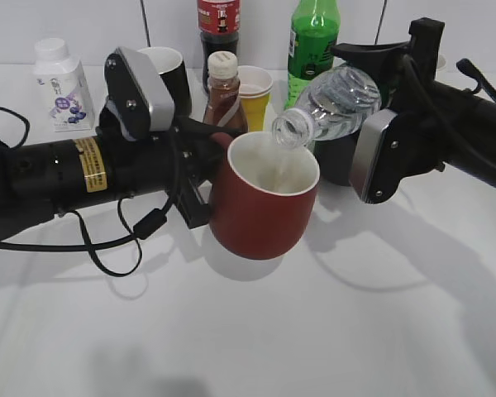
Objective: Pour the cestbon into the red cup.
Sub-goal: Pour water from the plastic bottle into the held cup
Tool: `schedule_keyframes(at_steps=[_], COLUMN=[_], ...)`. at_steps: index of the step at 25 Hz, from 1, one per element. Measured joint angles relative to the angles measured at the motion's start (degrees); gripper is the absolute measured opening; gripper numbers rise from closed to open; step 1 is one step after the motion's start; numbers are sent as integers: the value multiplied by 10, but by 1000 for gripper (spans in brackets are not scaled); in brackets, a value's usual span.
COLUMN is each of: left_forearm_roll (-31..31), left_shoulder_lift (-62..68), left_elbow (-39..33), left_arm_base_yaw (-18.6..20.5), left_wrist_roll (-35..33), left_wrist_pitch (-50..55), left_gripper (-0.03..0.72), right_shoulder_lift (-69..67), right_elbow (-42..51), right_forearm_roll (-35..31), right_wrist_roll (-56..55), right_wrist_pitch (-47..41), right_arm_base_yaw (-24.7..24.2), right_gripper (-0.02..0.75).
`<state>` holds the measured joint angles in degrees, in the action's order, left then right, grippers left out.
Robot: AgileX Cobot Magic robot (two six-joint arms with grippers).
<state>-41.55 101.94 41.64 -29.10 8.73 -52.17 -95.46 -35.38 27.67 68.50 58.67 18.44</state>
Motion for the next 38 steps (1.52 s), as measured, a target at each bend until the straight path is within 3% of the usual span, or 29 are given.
schedule_keyframes(at_steps=[10, 38], left_forearm_roll=[-35, -38], left_shoulder_lift=[0, 0], left_elbow=[0, 0], left_arm_base_yaw=[0, 0], left_wrist_roll=[0, 0], left_wrist_pitch=[0, 1], left_gripper=[58, 58], right_shoulder_lift=[0, 1], right_elbow=[0, -4], right_forearm_roll=[0, 5], right_wrist_roll=[30, 70], right_wrist_pitch=[11, 38], right_arm_base_yaw=[0, 0], right_gripper=[470, 470])
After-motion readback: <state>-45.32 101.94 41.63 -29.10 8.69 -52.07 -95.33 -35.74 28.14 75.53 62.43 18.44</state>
